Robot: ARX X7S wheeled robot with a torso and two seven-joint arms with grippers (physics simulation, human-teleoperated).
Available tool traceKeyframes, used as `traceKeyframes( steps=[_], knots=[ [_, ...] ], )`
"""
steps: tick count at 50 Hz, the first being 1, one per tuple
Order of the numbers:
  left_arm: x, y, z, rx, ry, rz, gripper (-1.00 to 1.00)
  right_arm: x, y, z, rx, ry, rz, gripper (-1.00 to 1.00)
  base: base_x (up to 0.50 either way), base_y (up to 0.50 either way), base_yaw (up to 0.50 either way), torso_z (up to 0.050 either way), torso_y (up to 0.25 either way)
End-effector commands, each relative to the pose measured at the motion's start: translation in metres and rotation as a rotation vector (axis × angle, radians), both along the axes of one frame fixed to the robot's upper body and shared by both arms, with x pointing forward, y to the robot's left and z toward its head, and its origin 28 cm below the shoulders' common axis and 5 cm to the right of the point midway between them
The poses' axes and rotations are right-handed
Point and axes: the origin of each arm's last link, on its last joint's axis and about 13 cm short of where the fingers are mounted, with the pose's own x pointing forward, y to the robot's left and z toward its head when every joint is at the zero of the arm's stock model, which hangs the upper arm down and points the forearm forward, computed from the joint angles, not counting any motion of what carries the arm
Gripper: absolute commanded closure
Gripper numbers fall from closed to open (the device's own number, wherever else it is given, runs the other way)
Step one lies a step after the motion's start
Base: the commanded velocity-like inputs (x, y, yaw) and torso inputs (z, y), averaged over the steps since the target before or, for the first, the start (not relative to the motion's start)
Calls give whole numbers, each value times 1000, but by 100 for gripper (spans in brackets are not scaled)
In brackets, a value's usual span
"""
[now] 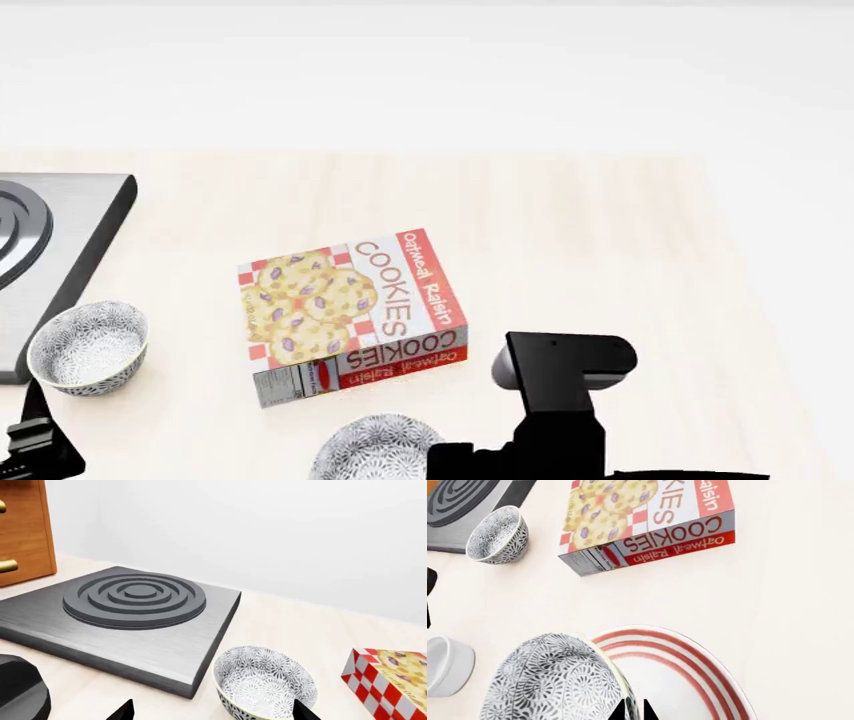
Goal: Pick the akita bowl next to the plate and place it on the plate.
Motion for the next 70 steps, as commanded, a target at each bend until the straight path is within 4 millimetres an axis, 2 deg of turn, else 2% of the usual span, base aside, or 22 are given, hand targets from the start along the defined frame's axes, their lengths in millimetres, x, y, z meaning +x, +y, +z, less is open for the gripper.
traceKeyframes(
  steps=[1, 18, 70],
  knots=[
    [0, 0, 0, 3, 0, 0, -100, -2, -2, -6, 6, 6, 6, 100, 0, 0, 0, 0, 0],
    [-1, 0, 0, 4, 0, 0, -100, -7, -2, -17, -16, 28, 30, 100, 0, 0, 0, 0, 1],
    [0, 0, 1, 4, 0, 0, -100, 1, -4, -43, -16, 69, 3, 100, 0, 0, 0, 0, 0]
  ],
)
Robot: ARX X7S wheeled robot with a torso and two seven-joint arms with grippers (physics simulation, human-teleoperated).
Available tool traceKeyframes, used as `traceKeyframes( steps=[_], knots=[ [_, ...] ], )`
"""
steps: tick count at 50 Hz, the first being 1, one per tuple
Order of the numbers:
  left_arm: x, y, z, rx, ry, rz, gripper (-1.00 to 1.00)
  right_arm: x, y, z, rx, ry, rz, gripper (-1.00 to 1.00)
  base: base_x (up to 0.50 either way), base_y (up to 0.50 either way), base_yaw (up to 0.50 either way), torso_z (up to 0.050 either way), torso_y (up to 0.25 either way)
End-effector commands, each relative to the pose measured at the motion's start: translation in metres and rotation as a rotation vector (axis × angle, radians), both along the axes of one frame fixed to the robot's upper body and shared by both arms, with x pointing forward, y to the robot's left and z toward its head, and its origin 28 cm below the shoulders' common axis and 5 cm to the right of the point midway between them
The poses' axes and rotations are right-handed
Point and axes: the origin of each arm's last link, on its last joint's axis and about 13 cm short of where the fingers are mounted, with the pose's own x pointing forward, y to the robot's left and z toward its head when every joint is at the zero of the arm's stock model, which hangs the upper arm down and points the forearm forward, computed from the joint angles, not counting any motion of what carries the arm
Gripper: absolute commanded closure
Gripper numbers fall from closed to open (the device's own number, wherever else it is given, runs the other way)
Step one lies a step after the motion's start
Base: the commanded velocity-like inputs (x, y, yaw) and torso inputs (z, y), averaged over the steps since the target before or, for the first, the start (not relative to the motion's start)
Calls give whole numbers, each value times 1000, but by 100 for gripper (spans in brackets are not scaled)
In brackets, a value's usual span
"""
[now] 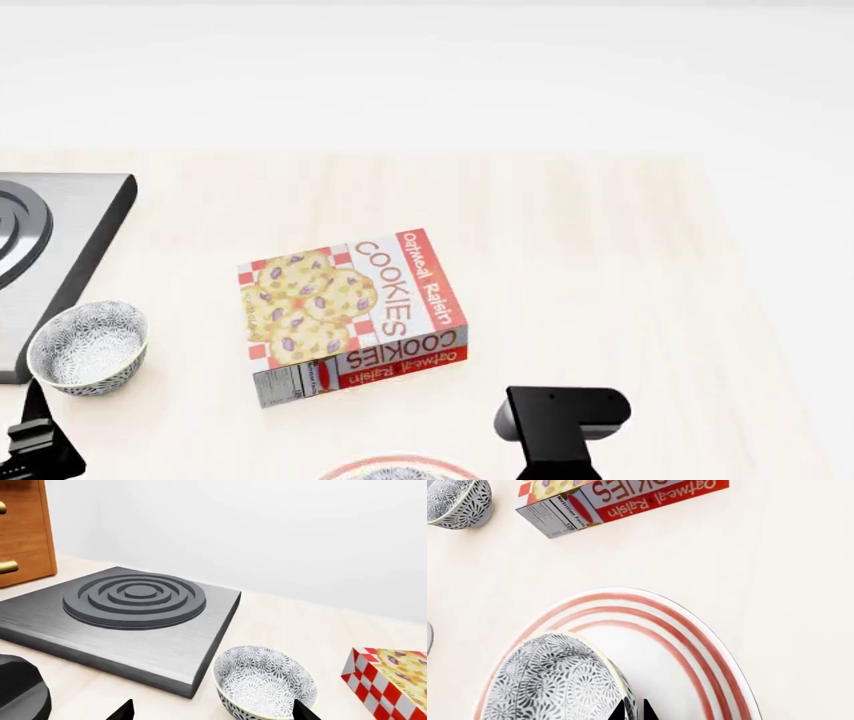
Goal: Pick the akita bowl next to the plate and place it on the plate.
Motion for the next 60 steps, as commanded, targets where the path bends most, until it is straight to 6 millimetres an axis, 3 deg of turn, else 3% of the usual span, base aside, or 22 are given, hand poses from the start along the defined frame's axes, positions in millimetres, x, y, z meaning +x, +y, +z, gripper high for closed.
traceKeyframes(
  steps=[1, 21, 22, 38, 50, 60],
  knots=[
    [0, 0, 1, 0, 0, 0, -100, 3, 0, -5, 8, 0, -3, 100, 0, 0, 0, 0, 0],
    [0, 0, 0, 0, 1, 0, -100, 1, -2, -11, -9, -18, 33, 100, 0, 0, 0, 1, 0],
    [0, 0, 0, 0, 1, 0, -100, 0, -2, -10, -11, -34, 42, -100, 0, 0, 0, 0, 0],
    [0, 0, -1, 1, 1, 1, -100, -10, -5, 25, -42, -160, 31, -100, 0, 0, 0, 0, 0],
    [1, 0, -1, 2, 2, 0, -100, -21, -11, 67, -63, -298, 0, -100, 0, 0, 0, 0, 0],
    [0, 0, 0, 0, 3, 0, -100, -35, -14, 85, -101, -430, -80, -100, 0, 0, 0, 0, 0]
  ],
)
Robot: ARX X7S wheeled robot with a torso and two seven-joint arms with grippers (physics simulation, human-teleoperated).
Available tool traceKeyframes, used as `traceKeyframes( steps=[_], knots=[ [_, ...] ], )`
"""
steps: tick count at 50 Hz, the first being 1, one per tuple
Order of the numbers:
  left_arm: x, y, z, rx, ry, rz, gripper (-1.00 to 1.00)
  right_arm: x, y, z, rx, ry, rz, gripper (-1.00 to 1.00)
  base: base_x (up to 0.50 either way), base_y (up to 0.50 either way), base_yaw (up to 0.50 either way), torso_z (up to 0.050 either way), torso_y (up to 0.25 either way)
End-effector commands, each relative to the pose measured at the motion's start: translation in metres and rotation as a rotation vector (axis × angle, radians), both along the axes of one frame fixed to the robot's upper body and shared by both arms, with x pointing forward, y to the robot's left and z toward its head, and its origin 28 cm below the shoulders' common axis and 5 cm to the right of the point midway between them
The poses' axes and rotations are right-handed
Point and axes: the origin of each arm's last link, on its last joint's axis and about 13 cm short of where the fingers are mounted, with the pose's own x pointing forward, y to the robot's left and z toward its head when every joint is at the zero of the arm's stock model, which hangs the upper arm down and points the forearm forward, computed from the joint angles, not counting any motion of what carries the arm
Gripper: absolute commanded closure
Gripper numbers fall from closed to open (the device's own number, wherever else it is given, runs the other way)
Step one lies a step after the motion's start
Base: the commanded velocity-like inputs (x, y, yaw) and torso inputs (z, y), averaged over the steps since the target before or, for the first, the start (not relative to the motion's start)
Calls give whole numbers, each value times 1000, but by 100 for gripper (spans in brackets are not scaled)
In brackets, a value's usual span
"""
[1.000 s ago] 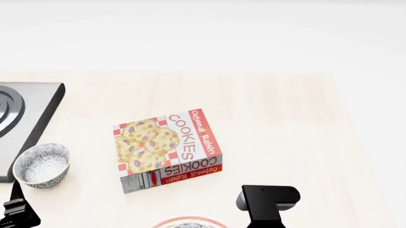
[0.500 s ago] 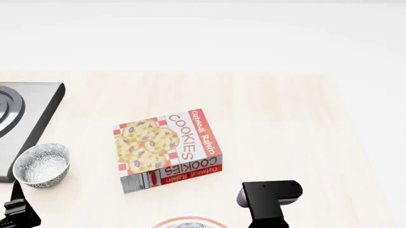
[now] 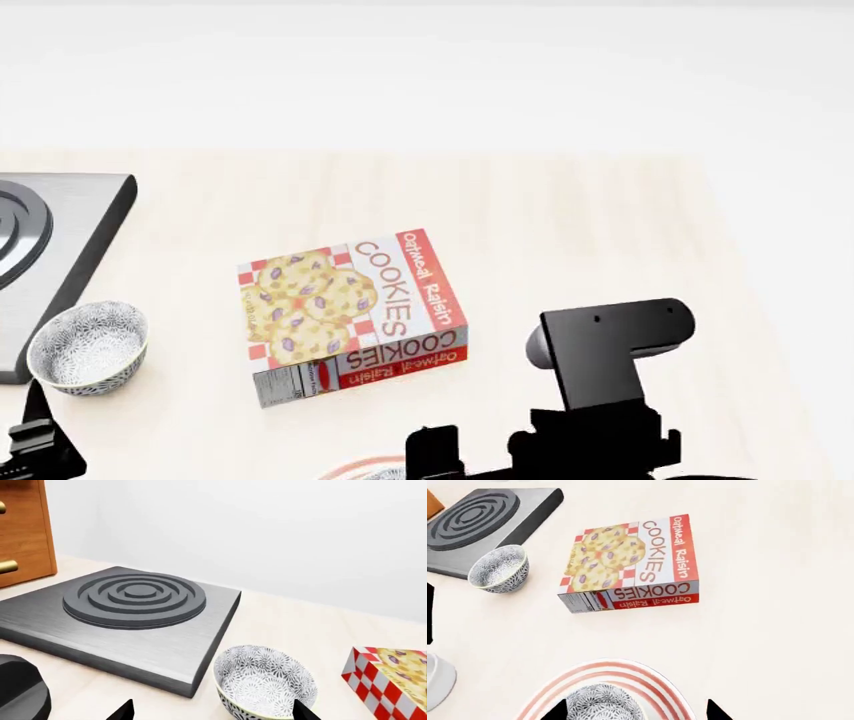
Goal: Pick the akita bowl next to the plate and place it on the plate.
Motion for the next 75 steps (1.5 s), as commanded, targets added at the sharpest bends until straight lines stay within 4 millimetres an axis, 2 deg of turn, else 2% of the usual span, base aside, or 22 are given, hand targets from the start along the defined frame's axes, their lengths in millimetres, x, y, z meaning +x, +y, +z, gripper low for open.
traceKeyframes(
  steps=[1, 7, 12, 17, 22, 32, 37, 42, 43, 55, 75],
  knots=[
    [-1, 0, 1, 0, 1, -1, -100, -16, -4, 21, -38, -135, -69, -100, 0, 0, 0, 0, 0],
    [0, 0, 0, -2, 1, 0, -100, -19, -4, 18, -82, -274, -198, -100, 0, 0, 0, 0, 0],
    [0, 0, 0, 0, 2, 0, -100, -21, -6, 4, -84, -275, -239, -100, 0, 0, 0, 0, 0],
    [0, 0, 0, -2, 1, 0, -100, -18, -9, -7, -92, -393, -394, -100, 0, 0, 0, 0, 0],
    [0, 0, 0, -2, 1, 0, -100, -19, -11, -23, -94, -407, -408, -100, 0, 0, 0, 0, 0],
    [0, 0, 1, -3, 0, 1, -100, -18, -15, -49, -107, -529, -555, -100, 0, 0, 0, 0, 0],
    [0, 0, 1, -3, 0, 0, -100, -19, -19, -53, -129, -612, -647, -100, 0, 0, 0, 0, 0],
    [0, 0, 0, -2, 0, 0, -100, -20, -18, -56, -159, -629, -658, -100, 0, 0, 0, 0, 0],
    [1, 0, 0, 0, 1, 0, -100, -20, -18, -56, -174, -679, -657, -100, 0, 0, 0, 0, 0],
    [0, 0, 0, 2, 0, -1, -100, -26, -27, -61, -217, -757, -760, -100, 0, 0, 0, 0, 0],
    [0, -1, 0, 7, 0, -6, -100, -36, -35, -70, -325, -850, -830, -100, 0, 0, 0, 0, 0]
  ],
)
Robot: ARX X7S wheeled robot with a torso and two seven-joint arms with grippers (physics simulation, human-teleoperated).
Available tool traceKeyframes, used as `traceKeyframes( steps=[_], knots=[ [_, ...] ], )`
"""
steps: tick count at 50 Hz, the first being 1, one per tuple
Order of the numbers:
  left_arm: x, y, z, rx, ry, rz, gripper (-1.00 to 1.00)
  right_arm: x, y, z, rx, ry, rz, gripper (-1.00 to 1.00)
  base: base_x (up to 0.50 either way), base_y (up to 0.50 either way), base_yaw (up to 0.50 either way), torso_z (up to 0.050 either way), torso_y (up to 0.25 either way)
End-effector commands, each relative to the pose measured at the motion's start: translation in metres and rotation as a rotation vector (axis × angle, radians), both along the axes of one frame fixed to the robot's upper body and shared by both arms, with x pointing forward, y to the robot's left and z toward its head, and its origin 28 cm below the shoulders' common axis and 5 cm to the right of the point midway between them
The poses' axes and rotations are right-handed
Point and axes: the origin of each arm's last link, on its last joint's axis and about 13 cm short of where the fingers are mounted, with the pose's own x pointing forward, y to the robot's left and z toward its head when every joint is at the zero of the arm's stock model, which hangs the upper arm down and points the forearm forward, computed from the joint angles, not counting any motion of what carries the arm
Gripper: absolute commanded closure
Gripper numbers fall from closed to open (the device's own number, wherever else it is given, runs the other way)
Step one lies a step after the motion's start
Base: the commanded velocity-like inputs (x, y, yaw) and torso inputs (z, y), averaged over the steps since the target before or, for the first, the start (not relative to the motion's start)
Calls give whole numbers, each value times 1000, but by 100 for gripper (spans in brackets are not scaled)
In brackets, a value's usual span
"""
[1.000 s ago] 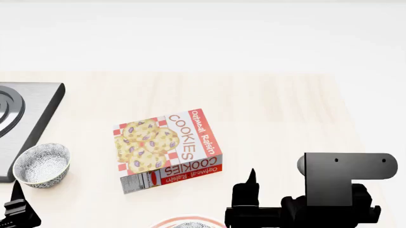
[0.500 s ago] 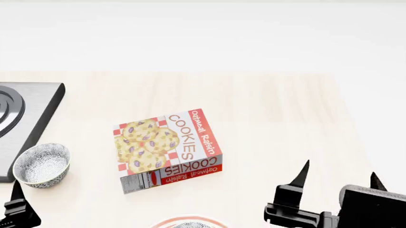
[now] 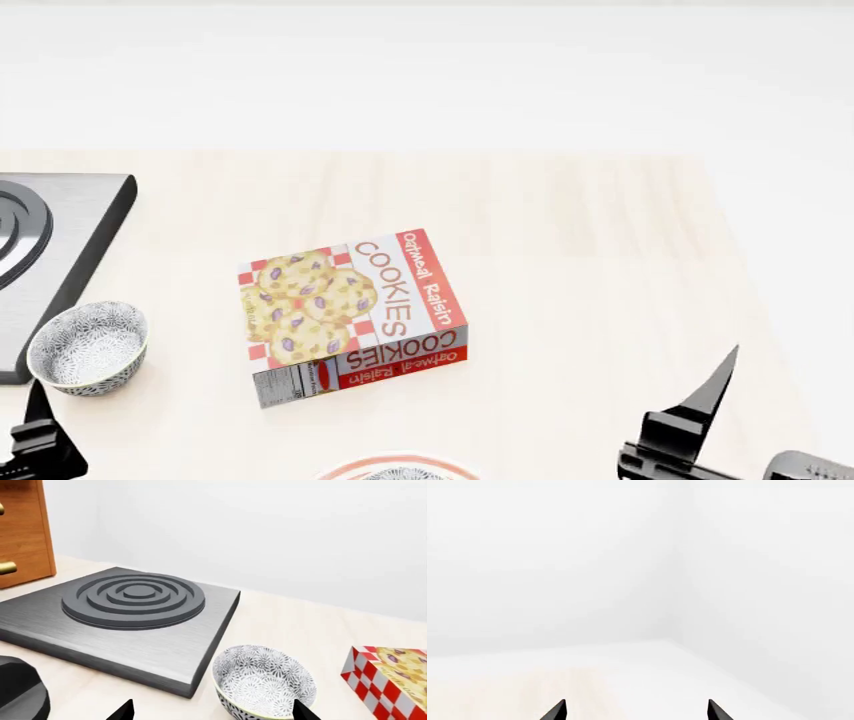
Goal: Pick the akita bowl next to the plate and place it on the plate.
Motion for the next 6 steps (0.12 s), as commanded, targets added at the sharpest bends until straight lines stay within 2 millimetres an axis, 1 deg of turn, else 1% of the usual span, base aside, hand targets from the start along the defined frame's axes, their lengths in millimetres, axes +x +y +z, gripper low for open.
traceKeyframes(
  steps=[1, 6],
  knots=[
    [0, 0, 0, 1, 0, -4, -100, -7, -4, -3, -65, -38, -56, -100, 0, 0, 0, 0, 0],
    [0, 0, 1, 1, 0, -4, -100, -12, -7, -2, -83, -48, -76, -100, 0, 0, 0, 0, 0]
  ],
)
